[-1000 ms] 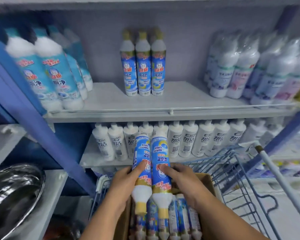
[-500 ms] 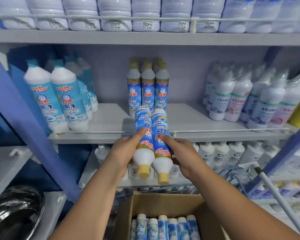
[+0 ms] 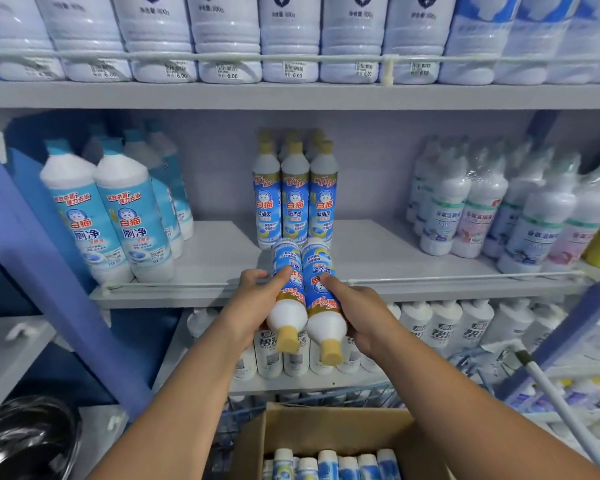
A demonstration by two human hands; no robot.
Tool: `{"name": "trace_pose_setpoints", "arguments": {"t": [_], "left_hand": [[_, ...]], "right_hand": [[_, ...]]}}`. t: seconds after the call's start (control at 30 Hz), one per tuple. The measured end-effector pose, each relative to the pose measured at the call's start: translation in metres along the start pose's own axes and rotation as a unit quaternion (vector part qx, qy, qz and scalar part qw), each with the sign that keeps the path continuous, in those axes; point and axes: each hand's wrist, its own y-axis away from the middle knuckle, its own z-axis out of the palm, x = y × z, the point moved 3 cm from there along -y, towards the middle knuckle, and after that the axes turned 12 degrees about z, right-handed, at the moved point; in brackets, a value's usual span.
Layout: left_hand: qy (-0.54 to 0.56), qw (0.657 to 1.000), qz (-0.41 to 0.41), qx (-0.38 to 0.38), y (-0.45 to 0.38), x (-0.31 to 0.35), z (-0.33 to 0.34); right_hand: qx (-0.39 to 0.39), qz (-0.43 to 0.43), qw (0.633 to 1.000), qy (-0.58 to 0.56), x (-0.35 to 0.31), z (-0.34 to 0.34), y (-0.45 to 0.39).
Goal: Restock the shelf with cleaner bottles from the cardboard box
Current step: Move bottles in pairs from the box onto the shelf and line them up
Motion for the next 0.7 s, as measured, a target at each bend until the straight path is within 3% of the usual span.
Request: {"name": "trace_pose_setpoints", "arguments": {"t": [0.13,0.37,0.53,0.7], "left_hand": [[-0.018,0.999,0.028,-0.007,-0.003,0.001,0.001],[0.014,0.996,0.077,-0.05,0.001,0.004,-0.001],[0.025,0.988,0.135,-0.07,0.005,-0.002,-0.008],[0.054,0.962,0.203,-0.174,0.011,-0.002,-0.013]], "right_hand": [[0.022,-0.022,0.999,0.015,-0.001,-0.002,-0.005],[0.043,-0.136,0.987,0.08,-0.009,-0.002,0.001],[-0.021,-0.176,0.982,0.065,-0.008,-0.008,0.003],[-0.137,-0.161,0.976,0.052,-0.008,-0.016,0.01]]}}
